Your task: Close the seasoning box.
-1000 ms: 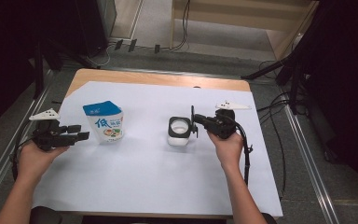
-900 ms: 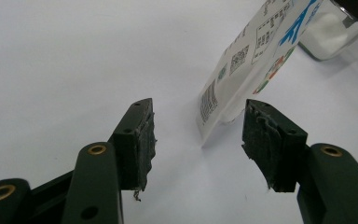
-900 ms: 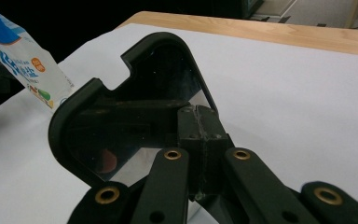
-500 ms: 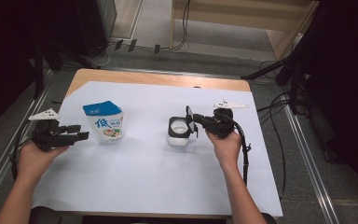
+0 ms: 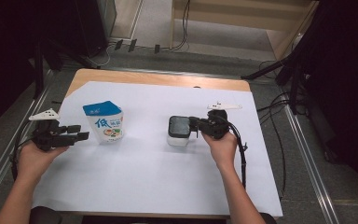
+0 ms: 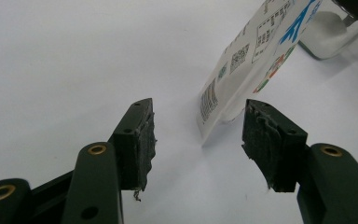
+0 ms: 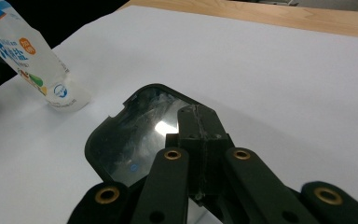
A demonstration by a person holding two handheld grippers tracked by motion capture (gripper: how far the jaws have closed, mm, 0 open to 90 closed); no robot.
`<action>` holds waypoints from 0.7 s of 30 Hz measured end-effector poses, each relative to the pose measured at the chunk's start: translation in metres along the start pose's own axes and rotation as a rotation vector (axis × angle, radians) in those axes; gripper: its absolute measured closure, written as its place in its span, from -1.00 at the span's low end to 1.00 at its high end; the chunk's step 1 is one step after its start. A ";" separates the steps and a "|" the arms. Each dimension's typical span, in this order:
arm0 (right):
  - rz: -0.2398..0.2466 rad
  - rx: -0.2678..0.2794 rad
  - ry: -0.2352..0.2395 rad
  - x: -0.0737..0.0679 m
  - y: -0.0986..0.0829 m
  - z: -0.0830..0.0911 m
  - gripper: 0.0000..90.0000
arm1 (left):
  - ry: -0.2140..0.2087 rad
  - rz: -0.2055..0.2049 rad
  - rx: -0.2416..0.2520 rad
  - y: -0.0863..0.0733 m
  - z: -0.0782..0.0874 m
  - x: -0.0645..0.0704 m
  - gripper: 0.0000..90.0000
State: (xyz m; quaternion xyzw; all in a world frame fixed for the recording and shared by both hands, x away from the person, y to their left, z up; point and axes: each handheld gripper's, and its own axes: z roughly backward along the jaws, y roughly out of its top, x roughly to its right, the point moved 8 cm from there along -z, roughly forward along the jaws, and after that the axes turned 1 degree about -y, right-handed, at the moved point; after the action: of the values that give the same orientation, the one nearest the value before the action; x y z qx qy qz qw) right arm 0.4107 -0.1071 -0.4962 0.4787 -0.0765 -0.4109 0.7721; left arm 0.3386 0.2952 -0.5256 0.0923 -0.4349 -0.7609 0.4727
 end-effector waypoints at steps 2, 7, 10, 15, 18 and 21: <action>0.006 0.003 0.001 0.000 0.000 0.000 1.00 | -0.001 0.001 -0.001 0.000 0.000 0.000 0.00; 0.012 0.018 0.001 -0.001 0.003 0.004 1.00 | 0.001 0.001 0.000 0.000 0.000 0.001 0.00; 0.013 0.030 -0.005 0.001 0.005 0.008 0.96 | -0.001 0.000 0.000 0.000 -0.001 0.001 0.00; 0.021 0.041 -0.020 0.003 0.007 0.013 0.79 | -0.006 -0.002 -0.002 0.000 -0.002 0.002 0.00; 0.038 0.055 -0.037 0.006 0.009 0.015 0.63 | -0.005 -0.006 -0.005 0.000 -0.002 0.002 0.00; 0.041 0.063 -0.050 0.009 0.009 0.018 0.49 | -0.008 -0.007 -0.008 0.000 -0.002 0.002 0.00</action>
State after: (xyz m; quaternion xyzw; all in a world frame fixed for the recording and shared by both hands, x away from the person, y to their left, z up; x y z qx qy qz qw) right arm 0.4125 -0.1238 -0.4822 0.4908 -0.1184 -0.4040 0.7628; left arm 0.3383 0.2922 -0.5264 0.0888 -0.4332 -0.7647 0.4687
